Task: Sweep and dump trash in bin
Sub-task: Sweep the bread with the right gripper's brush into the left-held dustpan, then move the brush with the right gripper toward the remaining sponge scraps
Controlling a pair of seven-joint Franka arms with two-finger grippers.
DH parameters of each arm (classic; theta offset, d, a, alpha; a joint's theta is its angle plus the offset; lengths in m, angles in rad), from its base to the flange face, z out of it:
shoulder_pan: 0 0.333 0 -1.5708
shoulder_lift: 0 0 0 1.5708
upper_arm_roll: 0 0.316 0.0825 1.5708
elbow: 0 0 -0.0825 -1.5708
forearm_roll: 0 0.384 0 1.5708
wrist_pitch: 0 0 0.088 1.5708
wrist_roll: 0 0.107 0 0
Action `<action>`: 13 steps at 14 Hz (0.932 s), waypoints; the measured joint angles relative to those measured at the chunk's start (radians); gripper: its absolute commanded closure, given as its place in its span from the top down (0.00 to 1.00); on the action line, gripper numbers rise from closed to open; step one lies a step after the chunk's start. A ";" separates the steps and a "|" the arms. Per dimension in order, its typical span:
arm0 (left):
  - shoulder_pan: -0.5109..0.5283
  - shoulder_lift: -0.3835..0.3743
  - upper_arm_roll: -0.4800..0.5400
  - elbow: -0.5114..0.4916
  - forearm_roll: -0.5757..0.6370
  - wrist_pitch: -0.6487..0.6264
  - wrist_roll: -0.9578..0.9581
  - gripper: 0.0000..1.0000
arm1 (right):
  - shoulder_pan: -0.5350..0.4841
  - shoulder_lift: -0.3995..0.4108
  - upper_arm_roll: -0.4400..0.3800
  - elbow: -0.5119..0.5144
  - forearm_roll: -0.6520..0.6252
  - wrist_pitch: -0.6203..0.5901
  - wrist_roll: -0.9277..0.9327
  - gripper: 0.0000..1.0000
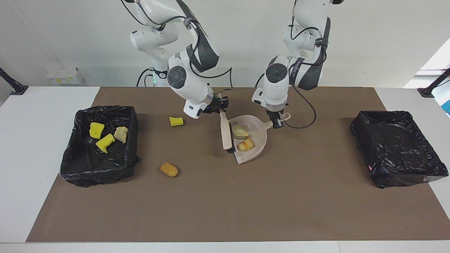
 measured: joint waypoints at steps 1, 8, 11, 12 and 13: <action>0.000 0.000 0.001 -0.001 0.000 0.000 0.007 0.00 | -0.024 -0.009 -0.002 0.001 -0.058 -0.034 0.032 0.00; 0.000 -0.001 0.003 -0.003 0.000 0.002 0.016 0.00 | -0.044 -0.068 0.003 -0.019 -0.275 -0.303 0.626 0.00; 0.000 -0.002 0.003 -0.003 0.000 0.002 0.016 0.00 | -0.048 -0.126 0.001 -0.114 -0.281 -0.337 0.745 0.00; 0.000 -0.002 0.003 -0.003 0.000 0.002 0.016 0.00 | -0.049 -0.159 0.001 -0.170 -0.281 -0.338 0.761 0.00; 0.000 -0.002 0.003 -0.004 0.000 0.002 0.016 0.00 | -0.048 -0.199 0.003 -0.234 -0.282 -0.325 0.773 0.00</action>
